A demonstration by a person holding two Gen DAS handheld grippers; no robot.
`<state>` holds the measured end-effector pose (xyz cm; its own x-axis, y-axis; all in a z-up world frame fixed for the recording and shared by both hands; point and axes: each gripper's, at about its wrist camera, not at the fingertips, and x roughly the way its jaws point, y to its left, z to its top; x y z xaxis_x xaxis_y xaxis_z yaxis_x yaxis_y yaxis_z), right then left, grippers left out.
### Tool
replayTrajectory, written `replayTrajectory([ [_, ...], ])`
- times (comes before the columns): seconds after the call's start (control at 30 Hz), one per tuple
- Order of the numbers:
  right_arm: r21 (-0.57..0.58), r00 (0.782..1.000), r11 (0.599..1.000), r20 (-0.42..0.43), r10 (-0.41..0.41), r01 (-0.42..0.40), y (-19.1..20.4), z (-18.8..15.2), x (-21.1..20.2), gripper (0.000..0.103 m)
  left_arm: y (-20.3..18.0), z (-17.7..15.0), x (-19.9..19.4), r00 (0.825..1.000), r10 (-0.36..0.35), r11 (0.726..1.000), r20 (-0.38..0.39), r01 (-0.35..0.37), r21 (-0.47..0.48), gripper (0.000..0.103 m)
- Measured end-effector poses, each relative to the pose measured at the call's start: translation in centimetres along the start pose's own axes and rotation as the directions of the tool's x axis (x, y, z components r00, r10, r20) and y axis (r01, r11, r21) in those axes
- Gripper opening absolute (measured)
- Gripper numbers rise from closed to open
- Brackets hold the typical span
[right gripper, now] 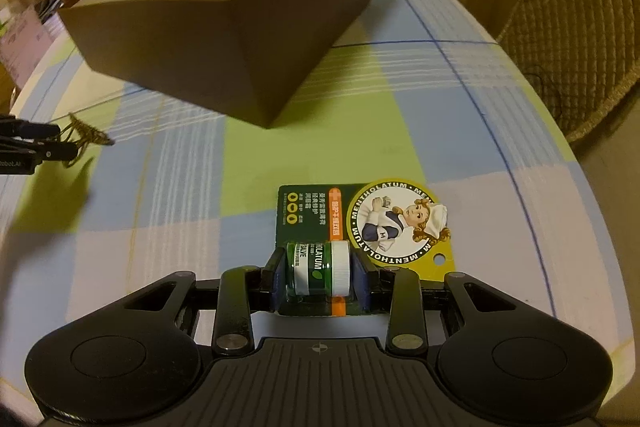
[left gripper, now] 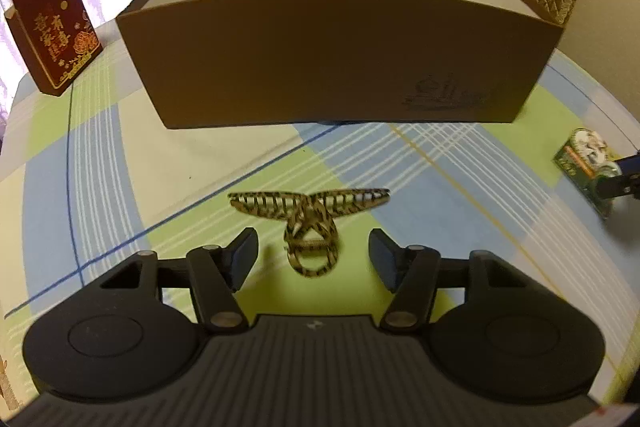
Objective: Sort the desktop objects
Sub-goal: 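Grasp the gold hair clip with the left gripper while the right gripper grasps the ointment card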
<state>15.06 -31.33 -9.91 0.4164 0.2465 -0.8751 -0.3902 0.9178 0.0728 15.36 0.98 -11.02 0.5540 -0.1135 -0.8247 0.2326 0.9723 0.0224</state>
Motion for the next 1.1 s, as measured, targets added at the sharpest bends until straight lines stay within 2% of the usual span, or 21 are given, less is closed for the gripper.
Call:
replayTrajectory([
  [0.1, 0.013, 1.0, 1.0, 0.007, 0.015, -0.015, -0.6, 0.1, -0.2, 0.031, 0.1, 0.5, 1.1, 1.0, -0.017, 1.0, -0.016, 0.017, -0.011, 0.05],
  [0.13, 0.009, 1.0, 1.0, 0.01, 0.019, -0.019, -0.6, 0.2, -0.2, 0.032, 0.1, 0.6, 1.4, 1.0, -0.018, 1.0, -0.022, 0.017, -0.014, 0.044],
  [0.17, 0.004, 1.0, 1.0, 0.008, 0.022, -0.022, -0.5, 0.2, -0.2, 0.033, 0.1, 0.7, 1.7, 1.0, -0.014, 1.0, -0.027, 0.014, -0.016, 0.03],
  [0.2, -0.003, 1.0, 1.0, 0.005, 0.027, -0.027, -0.4, 0.3, -0.2, 0.037, 0.1, 0.7, 2.0, 0.999, -0.013, 1.0, -0.034, 0.012, -0.02, 0.026],
  [0.3, -0.024, 1.0, 1.0, 0.015, 0.019, -0.019, -0.1, 0.3, -0.1, 0.049, 0.1, 0.6, 2.0, 0.999, -0.01, 0.999, -0.034, 0.008, -0.047, 0.026],
  [0.63, -0.046, 1.0, 0.999, -0.001, -0.018, 0.018, 0.1, 0.1, 1.1, 0.049, -2.8, -2.1, -0.1, 0.999, 0.01, 0.998, -0.052, -0.014, -0.068, 0.026],
  [0.73, -0.071, 0.999, 0.997, 0.003, -0.037, 0.037, 0.5, -0.1, 1.2, 0.045, -3.5, -2.7, -0.5, 0.998, 0.021, 0.998, -0.057, -0.025, -0.062, 0.026],
  [0.77, -0.084, 0.999, 0.996, 0.013, -0.043, 0.044, 0.7, -0.2, 1.1, 0.036, -3.6, -2.8, -0.6, 0.998, 0.027, 0.998, -0.056, -0.03, -0.062, 0.026],
  [0.8, -0.086, 0.999, 0.996, 0.017, -0.035, 0.037, 0.8, -0.3, 1.1, 0.033, -3.7, -2.8, -0.6, 0.998, 0.03, 0.997, -0.056, -0.033, -0.065, 0.026],
  [1.1, -0.088, 0.999, 0.996, 0.024, -0.027, 0.029, 0.7, -1.0, 0.4, 0.032, -3.7, -2.7, -0.2, 0.998, 0.033, 0.997, -0.047, -0.036, -0.073, 0.026],
])
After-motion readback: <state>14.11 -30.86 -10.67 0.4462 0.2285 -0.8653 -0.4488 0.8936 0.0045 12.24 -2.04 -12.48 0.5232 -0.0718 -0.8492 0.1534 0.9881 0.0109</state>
